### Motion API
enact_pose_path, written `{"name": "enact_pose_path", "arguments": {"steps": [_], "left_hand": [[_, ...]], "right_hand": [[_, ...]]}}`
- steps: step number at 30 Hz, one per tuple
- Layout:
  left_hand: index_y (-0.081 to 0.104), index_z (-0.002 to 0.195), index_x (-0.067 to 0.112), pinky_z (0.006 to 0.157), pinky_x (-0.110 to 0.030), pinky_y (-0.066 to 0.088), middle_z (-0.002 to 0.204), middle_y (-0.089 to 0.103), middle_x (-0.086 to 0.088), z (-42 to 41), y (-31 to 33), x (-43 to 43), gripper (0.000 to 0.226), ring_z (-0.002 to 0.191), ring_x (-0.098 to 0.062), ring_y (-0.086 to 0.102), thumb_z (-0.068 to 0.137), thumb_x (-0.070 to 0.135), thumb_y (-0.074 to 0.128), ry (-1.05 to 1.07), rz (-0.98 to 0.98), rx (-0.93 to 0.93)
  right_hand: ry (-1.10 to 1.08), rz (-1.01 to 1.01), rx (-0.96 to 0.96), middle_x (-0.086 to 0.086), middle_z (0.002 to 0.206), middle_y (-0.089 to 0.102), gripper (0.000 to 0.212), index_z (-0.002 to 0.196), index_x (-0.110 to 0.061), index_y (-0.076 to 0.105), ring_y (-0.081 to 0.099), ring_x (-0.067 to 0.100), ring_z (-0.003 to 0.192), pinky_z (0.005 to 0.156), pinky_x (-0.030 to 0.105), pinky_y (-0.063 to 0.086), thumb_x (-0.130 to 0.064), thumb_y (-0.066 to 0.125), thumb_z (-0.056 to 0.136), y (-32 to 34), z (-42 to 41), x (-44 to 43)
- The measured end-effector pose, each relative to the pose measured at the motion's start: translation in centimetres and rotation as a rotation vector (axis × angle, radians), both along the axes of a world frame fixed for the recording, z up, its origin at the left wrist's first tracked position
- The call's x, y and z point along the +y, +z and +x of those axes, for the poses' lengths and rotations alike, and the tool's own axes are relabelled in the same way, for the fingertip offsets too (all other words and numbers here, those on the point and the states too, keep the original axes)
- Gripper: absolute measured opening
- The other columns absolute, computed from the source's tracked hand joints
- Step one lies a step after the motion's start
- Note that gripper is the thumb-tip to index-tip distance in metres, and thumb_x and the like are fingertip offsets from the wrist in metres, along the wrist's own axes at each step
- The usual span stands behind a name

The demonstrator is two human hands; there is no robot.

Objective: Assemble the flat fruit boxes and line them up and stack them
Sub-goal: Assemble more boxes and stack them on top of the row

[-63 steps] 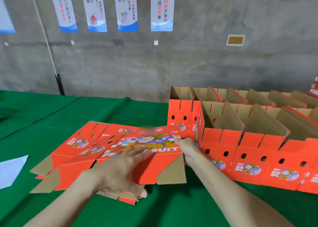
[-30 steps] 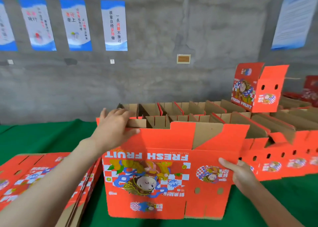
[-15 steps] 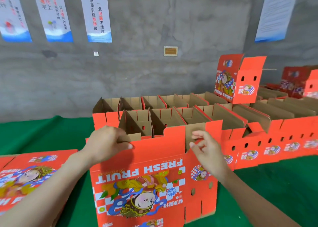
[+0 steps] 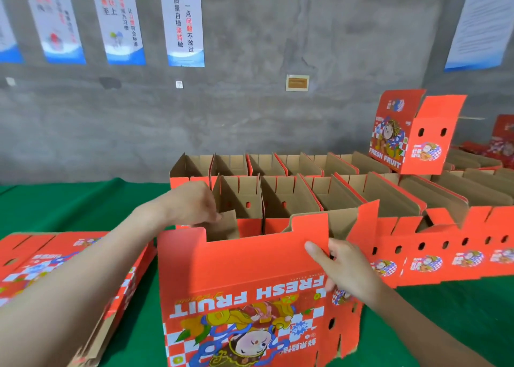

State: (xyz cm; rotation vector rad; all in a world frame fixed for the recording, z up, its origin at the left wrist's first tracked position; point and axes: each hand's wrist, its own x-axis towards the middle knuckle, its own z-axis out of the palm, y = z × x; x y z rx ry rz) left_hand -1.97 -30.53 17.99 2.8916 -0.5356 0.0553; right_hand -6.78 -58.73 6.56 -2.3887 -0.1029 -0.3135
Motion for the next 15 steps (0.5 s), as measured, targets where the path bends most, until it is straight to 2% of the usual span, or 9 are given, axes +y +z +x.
{"name": "enact_pose_path", "arguments": {"steps": [3,4,6,8,9,11,15], "left_hand": [[0.055,0.057,0.002,0.056,-0.028,0.033,0.059,0.047,-0.013,0.8,-0.1,0.6,0.042,0.061,-0.024,0.04,0.08,0.036,0.064,0.093,-0.045,-0.062],[0.053,0.055,0.004,0.053,-0.027,0.033,0.054,0.045,-0.011,1.0,-0.4,1.0,0.044,0.057,-0.024,0.04,0.078,0.041,0.061,0.131,-0.095,-0.094],[0.055,0.046,0.006,0.048,-0.019,0.035,0.041,0.052,-0.006,1.7,-1.4,1.9,0.044,0.044,-0.021,0.052,0.084,0.03,0.057,0.204,-0.246,-0.12],[0.056,0.042,0.009,0.052,-0.02,0.041,0.042,0.061,-0.006,2.2,-2.8,3.1,0.046,0.037,-0.008,0.058,0.088,0.013,0.052,0.303,-0.4,-0.178],[0.056,0.043,0.009,0.053,-0.021,0.041,0.043,0.062,-0.007,2.4,-3.6,3.6,0.045,0.037,-0.007,0.059,0.087,0.011,0.05,0.353,-0.484,-0.212],[0.054,0.047,0.007,0.051,-0.023,0.042,0.041,0.061,-0.007,2.6,-5.2,4.1,0.042,0.036,-0.012,0.059,0.088,0.012,0.052,0.425,-0.615,-0.273],[0.045,0.046,0.005,0.048,-0.028,0.035,0.039,0.055,-0.008,2.4,-7.6,3.4,0.045,0.043,-0.023,0.056,0.089,0.015,0.054,0.488,-0.657,-0.403]], "right_hand": [[-0.103,0.095,-0.217,0.002,0.046,0.053,0.056,0.051,-0.015,0.042,0.058,0.016,0.048,0.058,0.038,0.048,-0.063,0.04,0.08,-0.4,-1.1,-1.2],[-0.129,0.126,-0.263,-0.001,0.047,0.05,0.053,0.049,-0.018,0.039,0.055,0.016,0.049,0.056,0.036,0.045,-0.06,0.042,0.08,-0.4,-1.3,-1.8],[-0.177,0.16,-0.302,0.0,0.05,0.048,0.053,0.045,-0.015,0.04,0.052,0.015,0.049,0.054,0.029,0.039,-0.055,0.048,0.081,-0.2,-1.8,-3.2],[-0.192,0.224,-0.253,0.006,0.053,0.055,0.054,0.048,-0.007,0.05,0.056,0.015,0.051,0.055,0.028,0.041,-0.047,0.056,0.085,-0.3,-2.3,-4.6],[-0.19,0.288,-0.216,0.007,0.057,0.06,0.05,0.053,-0.004,0.056,0.06,0.017,0.054,0.057,0.029,0.044,-0.041,0.06,0.087,-0.4,-2.4,-5.1],[-0.181,0.427,-0.148,0.009,0.067,0.069,0.039,0.066,0.0,0.066,0.067,0.022,0.062,0.064,0.036,0.051,-0.033,0.065,0.087,-0.8,-2.7,-5.8],[-0.177,0.567,-0.082,0.012,0.074,0.072,0.026,0.077,0.001,0.069,0.07,0.028,0.067,0.066,0.041,0.054,-0.024,0.069,0.085,-1.5,-2.7,-5.3]]}}
